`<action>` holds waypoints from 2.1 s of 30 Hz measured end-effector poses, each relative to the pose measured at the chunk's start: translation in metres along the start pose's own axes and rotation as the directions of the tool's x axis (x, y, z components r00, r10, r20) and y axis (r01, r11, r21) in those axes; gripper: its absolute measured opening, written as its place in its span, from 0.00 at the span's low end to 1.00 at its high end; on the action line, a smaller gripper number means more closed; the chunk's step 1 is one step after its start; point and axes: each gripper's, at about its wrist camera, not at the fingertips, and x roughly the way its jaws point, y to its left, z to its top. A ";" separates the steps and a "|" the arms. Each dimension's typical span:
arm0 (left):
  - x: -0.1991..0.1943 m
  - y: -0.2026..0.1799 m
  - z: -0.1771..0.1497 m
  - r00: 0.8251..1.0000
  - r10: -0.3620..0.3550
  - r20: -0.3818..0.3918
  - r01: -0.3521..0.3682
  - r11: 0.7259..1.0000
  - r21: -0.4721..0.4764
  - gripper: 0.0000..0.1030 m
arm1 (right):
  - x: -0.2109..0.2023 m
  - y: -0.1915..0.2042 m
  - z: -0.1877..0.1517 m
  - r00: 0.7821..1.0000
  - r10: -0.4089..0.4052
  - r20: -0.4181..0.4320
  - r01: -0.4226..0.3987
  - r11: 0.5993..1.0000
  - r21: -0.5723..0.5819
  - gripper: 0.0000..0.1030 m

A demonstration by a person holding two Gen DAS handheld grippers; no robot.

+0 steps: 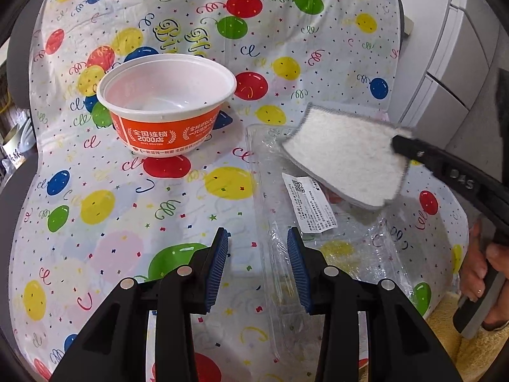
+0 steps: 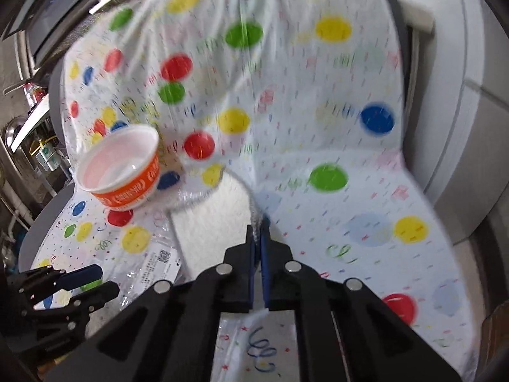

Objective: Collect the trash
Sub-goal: 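Grasp the clear plastic packaging with the left gripper while the right gripper grasps the foil tray, then carry the clear packaging and foil tray to the trash bin and open both grippers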

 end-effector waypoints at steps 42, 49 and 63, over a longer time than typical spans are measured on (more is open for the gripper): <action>-0.078 -0.063 0.003 0.972 -0.024 0.232 0.006 0.997 0.078 0.07 | -0.142 -0.058 -0.053 0.973 -0.160 0.167 0.139 0.982 0.128 0.04; -0.082 -0.109 -0.009 0.960 -0.148 0.237 0.124 0.986 0.113 0.07 | -0.188 -0.091 -0.076 0.949 -0.253 0.188 0.215 0.956 0.199 0.04; -0.049 -0.275 -0.045 0.899 -0.429 0.091 0.377 0.862 0.337 0.07 | -0.287 -0.196 -0.178 0.840 -0.536 0.082 0.453 0.777 0.437 0.04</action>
